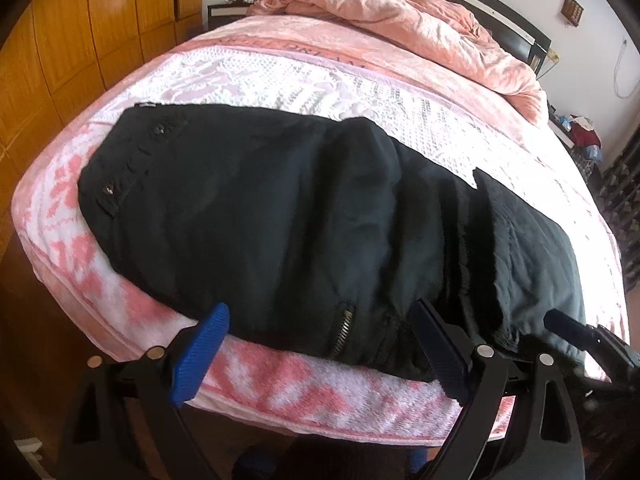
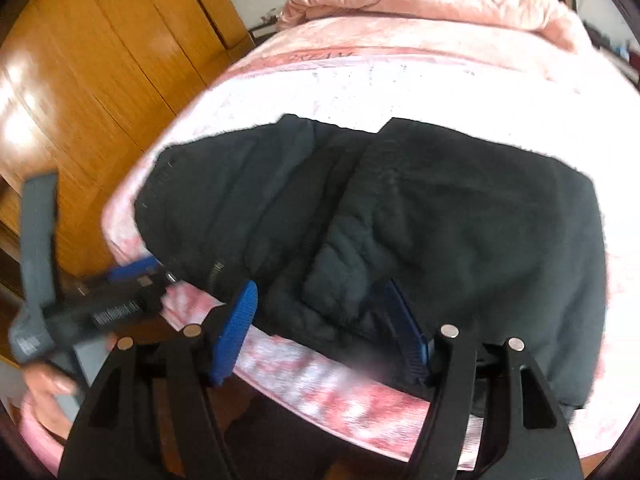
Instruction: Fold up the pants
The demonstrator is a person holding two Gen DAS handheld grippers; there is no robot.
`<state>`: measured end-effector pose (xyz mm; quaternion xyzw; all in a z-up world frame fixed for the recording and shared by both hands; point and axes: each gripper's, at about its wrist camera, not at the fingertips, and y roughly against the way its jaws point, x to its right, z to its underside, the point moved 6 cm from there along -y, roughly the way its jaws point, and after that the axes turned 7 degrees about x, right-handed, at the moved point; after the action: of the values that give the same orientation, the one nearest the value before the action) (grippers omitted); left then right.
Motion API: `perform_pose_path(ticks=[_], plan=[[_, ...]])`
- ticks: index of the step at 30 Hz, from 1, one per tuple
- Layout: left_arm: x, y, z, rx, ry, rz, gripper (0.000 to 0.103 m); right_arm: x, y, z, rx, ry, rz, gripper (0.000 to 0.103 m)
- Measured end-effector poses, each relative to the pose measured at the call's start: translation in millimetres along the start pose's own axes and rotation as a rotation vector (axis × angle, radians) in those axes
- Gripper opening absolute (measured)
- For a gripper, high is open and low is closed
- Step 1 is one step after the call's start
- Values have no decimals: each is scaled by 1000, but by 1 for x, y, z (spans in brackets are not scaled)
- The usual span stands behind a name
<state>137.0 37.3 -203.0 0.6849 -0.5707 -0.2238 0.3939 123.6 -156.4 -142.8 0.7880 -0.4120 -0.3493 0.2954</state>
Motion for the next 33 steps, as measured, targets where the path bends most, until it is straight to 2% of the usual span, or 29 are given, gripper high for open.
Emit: perform_pose_path(ticks=[4,6,8,10,11,12,13,15,18,21,24,28,33], plan=[[-7,-9,-6,-13,-21,-19,93,-3,-13,9,-40,58,74,65],[-10,-13,-7,-19,-23,-26,93,1,-23,13,-73,38,88,55],[-12,-17,-8,-26,-23,-30,93,6,-29,15,-83,19,105,53],[-14,-21,-7,-34,-27,-30,93,9,-33,16,-92,0,99,45],[-14,-23,-6,-38,-31,-31,93,10,-35,16,-95,-4,92,35],[-15,-24,-5,-42,-34,-32,93,10,-36,17,-100,-9,83,19],[-16,-25,-4,-46,-36,-34,93,9,-37,17,-108,-16,67,18],[-19,-26,-1,-50,-37,-35,93,10,-36,16,-104,-15,73,8],[-27,-27,3,-59,-27,-42,93,3,-31,11,-82,-7,61,7],[-36,-26,4,-61,-4,-46,93,-12,-16,-1,-25,10,21,7],[-44,-23,2,-51,20,-52,93,-31,-5,-10,-4,48,-15,7],[-51,-18,0,-38,35,-57,93,-58,-14,-3,-36,91,-87,7],[-50,-18,-1,-41,29,-64,93,-64,-53,12,-98,112,-63,6]])
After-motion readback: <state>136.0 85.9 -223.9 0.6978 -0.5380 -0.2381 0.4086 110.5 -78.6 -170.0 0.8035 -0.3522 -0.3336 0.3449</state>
